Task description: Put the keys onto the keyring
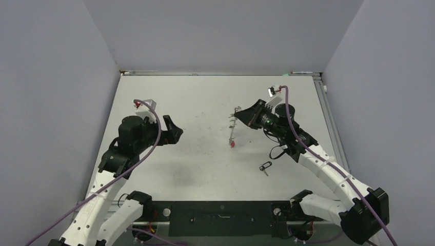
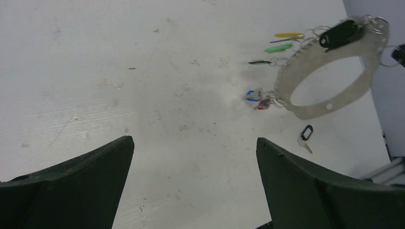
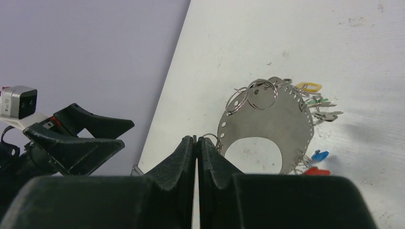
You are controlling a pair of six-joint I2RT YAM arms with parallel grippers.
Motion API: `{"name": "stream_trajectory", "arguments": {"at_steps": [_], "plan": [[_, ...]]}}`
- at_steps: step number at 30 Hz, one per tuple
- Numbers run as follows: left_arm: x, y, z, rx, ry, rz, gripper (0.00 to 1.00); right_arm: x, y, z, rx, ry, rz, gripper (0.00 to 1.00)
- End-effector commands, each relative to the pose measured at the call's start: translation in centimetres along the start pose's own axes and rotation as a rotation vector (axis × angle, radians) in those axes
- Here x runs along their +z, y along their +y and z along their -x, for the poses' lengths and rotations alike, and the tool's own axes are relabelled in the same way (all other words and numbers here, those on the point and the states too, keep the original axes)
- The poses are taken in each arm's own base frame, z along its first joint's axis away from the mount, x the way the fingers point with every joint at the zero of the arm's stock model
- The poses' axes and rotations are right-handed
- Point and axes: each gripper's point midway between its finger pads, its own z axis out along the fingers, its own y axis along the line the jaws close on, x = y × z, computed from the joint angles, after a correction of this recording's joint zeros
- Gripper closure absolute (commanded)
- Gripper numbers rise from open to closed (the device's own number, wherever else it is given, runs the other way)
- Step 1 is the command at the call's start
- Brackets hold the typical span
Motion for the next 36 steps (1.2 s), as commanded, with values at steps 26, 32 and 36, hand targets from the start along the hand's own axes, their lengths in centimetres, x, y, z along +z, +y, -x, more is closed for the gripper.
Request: {"name": "stream_trajectory", "arguments": {"at_steps": [26, 32, 36], "plan": [[-2.8, -22.5, 1.9, 0.466, -0.353, -0.494, 0.29, -3.6, 10.5, 0.9, 0.098, -0.208, 0.084, 0.95], [-3.1, -21.8, 2.1, 0.505, -0.435, -0.504, 0.29, -4.0, 11.0, 1.1, 0.108, -0.212, 0.099, 0.95], [-3.0, -21.5, 2.1, 0.543, -0.461, -0.500, 0.27, -4.1, 11.3, 0.9, 0.108, -0.209, 0.100, 0.95]]}}
